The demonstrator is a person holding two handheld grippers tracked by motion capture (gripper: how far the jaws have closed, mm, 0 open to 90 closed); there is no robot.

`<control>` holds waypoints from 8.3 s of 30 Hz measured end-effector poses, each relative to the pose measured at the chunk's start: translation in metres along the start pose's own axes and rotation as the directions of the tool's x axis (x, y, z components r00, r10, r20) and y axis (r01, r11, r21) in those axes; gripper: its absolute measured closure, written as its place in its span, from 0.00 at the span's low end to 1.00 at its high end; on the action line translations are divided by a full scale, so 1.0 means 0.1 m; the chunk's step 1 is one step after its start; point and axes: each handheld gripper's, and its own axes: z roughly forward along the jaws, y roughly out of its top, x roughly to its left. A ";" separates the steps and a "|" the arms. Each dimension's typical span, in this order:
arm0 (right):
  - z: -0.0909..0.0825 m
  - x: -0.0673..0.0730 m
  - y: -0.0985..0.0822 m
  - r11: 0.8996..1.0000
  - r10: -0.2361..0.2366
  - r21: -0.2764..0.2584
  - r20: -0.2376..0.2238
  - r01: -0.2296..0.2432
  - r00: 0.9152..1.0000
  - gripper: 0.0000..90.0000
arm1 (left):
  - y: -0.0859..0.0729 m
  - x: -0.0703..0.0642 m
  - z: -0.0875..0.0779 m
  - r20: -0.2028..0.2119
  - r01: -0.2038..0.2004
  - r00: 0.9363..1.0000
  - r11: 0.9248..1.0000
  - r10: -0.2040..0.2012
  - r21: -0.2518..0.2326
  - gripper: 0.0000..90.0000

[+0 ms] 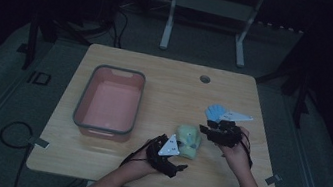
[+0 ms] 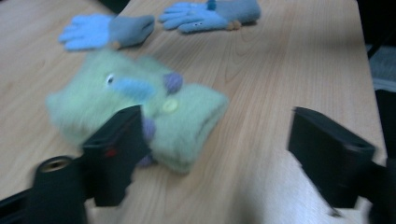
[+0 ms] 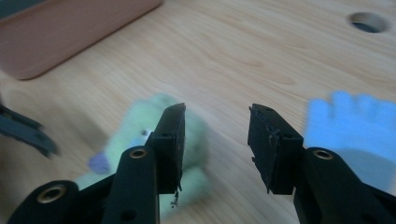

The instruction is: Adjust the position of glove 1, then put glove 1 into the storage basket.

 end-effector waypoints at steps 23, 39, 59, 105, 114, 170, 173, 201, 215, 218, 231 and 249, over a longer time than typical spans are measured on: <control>0.62 -0.17 -0.19 0.981 0.093 0.189 -0.230 -0.050 0.969 0.54 | -0.03 0.18 0.31 0.023 -0.167 0.986 0.976 0.166 0.139 0.49; 0.54 -0.03 -0.07 0.981 0.043 0.195 -0.202 -0.003 0.978 0.79 | 0.18 0.24 0.23 -0.029 -0.189 0.980 0.965 0.197 0.182 0.82; 0.36 0.09 0.29 0.994 0.043 0.109 -0.242 -0.017 0.969 0.80 | 0.44 0.37 -0.19 -0.026 -0.218 0.973 0.955 0.228 0.200 0.83; 0.83 0.86 1.63 0.992 -0.105 0.037 -0.291 0.121 0.951 0.80 | 0.43 0.95 -1.42 -0.225 -0.174 0.944 0.943 0.242 0.283 0.83; 1.13 1.14 1.80 0.992 -0.102 0.037 -0.330 0.121 0.938 0.80 | 0.23 1.05 -1.69 -0.261 -0.133 0.940 0.942 0.219 0.310 0.83; 1.89 1.31 1.64 0.962 -0.024 0.249 -0.343 0.115 0.939 0.58 | -0.51 1.57 -1.46 -0.086 0.012 0.995 0.837 0.042 0.547 0.52; 1.79 1.32 1.64 0.967 -0.037 0.225 -0.353 0.123 0.935 0.58 | -0.50 1.55 -1.54 -0.110 0.042 0.994 0.860 0.017 0.508 0.49; 0.90 0.78 1.23 0.994 -0.057 0.070 -0.348 0.086 0.936 0.28 | 0.02 1.20 -1.50 -0.108 0.097 0.992 0.939 -0.065 0.330 0.29; 0.59 0.47 0.88 0.992 -0.112 0.025 -0.258 0.122 0.960 0.22 | 0.23 1.03 -1.20 -0.090 0.110 0.992 0.966 -0.091 0.236 0.09; 0.53 0.40 0.81 0.994 -0.105 0.011 -0.246 0.111 0.963 0.21 | 0.26 1.00 -1.14 -0.082 0.141 0.989 0.969 -0.126 0.204 0.09; 0.30 0.20 0.44 0.994 -0.056 0.082 -0.228 0.076 0.972 0.15 | 0.26 0.67 -0.82 -0.062 0.059 0.997 0.983 -0.049 0.172 0.09; -0.01 -0.22 -0.04 0.999 -0.008 0.039 -0.077 0.011 0.997 0.34 | -0.05 0.33 -0.43 0.049 0.054 0.997 0.986 -0.062 0.160 0.09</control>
